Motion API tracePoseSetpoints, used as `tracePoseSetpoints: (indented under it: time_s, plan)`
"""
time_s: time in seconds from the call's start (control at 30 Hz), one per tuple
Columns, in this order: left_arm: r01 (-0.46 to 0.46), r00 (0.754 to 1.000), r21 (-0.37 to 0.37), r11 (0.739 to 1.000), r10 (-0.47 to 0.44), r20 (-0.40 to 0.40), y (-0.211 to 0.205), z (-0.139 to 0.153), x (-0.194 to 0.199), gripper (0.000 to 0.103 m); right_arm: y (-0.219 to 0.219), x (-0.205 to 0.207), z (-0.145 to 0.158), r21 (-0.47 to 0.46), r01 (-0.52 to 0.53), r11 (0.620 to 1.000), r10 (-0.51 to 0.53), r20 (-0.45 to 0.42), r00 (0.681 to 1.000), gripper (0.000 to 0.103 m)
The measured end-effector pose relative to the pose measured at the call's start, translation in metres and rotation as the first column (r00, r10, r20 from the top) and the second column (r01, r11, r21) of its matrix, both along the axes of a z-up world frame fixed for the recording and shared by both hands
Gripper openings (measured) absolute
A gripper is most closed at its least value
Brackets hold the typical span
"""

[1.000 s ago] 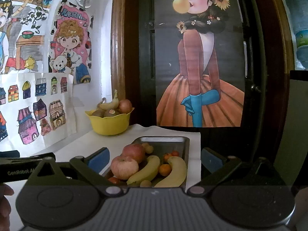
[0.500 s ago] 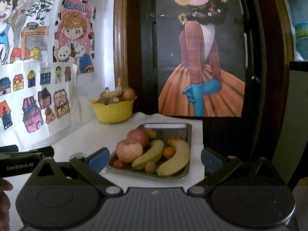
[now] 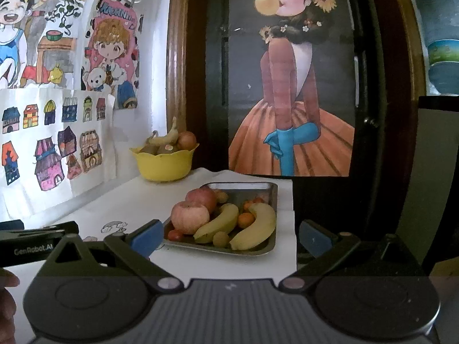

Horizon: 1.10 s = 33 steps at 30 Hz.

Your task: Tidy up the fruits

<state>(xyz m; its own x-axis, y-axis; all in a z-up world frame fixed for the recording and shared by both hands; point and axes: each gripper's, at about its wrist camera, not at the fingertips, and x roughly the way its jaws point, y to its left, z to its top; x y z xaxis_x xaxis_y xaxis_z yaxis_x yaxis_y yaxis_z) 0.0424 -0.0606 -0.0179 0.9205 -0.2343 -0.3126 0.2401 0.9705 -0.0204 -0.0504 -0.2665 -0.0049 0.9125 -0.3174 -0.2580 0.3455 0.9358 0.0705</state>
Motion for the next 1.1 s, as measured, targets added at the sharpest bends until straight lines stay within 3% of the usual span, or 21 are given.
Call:
tracePoseSetpoints:
  time_s: [0.43, 0.63, 0.83, 1.1]
  plan:
    - [0.028, 0.999, -0.022, 0.999, -0.027, 0.038, 0.015, -0.026, -0.023, 0.102, 0.007, -0.017, -0.028, 0.05, 0.046, 0.998, -0.047, 0.02, 0.999, 0.103]
    - [-0.013, 1.0, 0.006, 1.0, 0.013, 0.017, 0.018, -0.035, -0.026, 0.102, 0.02, -0.015, -0.042, 0.001, -0.005, 1.0, 0.005, -0.019, 1.0, 0.103]
    - [-0.038, 0.999, 0.007, 0.999, 0.038, -0.004, 0.02, -0.039, -0.027, 0.102, 0.024, -0.005, -0.05, 0.013, -0.033, 0.999, 0.034, -0.095, 0.995, 0.103]
    - [-0.063, 0.998, 0.022, 0.998, 0.063, 0.0, 0.018, -0.042, -0.034, 0.102, 0.018, -0.013, -0.059, 0.059, -0.043, 0.997, 0.046, -0.058, 0.997, 0.103]
